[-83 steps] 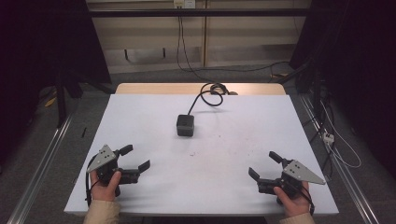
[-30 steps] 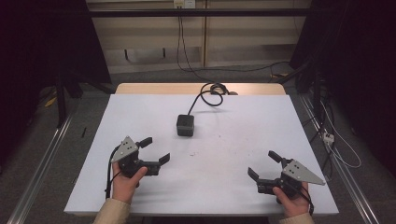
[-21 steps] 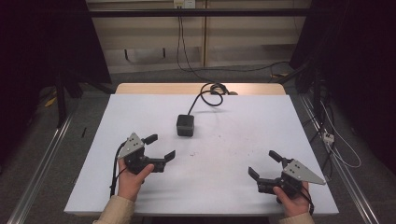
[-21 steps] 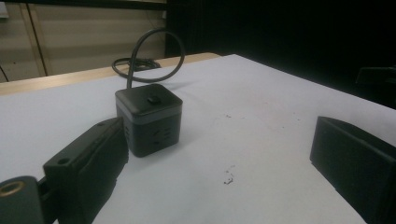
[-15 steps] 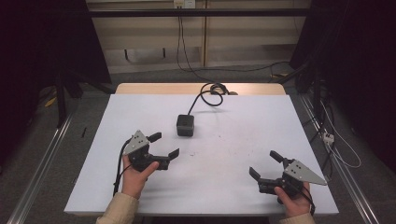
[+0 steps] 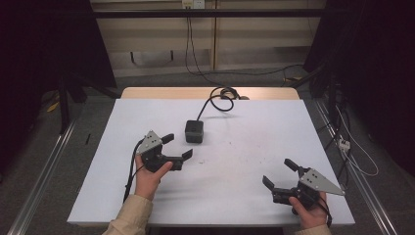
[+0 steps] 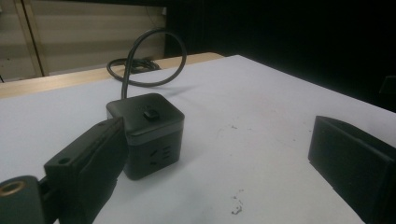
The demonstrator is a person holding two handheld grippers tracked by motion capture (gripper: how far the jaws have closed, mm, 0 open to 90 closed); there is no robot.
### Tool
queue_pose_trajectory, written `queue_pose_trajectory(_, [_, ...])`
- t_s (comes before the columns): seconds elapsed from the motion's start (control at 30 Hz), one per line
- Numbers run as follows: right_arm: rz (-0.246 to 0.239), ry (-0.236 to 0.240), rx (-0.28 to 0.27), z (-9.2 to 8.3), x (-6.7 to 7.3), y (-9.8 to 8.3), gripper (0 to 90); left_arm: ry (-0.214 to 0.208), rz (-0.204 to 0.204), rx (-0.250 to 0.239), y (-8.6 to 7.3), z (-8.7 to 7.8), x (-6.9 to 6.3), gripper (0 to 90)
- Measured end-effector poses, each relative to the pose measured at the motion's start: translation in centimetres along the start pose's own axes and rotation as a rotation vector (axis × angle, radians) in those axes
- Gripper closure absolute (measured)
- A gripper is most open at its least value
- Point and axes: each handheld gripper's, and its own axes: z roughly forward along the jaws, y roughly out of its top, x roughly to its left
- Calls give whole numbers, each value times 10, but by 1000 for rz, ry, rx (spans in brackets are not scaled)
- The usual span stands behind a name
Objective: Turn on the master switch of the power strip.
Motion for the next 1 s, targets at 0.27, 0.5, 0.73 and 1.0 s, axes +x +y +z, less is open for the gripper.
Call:
queue_pose_trajectory(0.27, [3,-2,-2,0,-1,0,22,11,-5,-6,4,4,4,50])
queue_pose_trajectory(0.5, [-1,-1,0,-1,-1,0,22,20,-1,-4,8,12,6,53])
queue_pose_trajectory(0.73, [-3,-2,-1,-1,-1,0,22,27,3,2,12,18,8,59])
queue_pose_trajectory(1.0, [-4,1,-3,-1,-1,1,22,43,-6,-5,15,21,12,60])
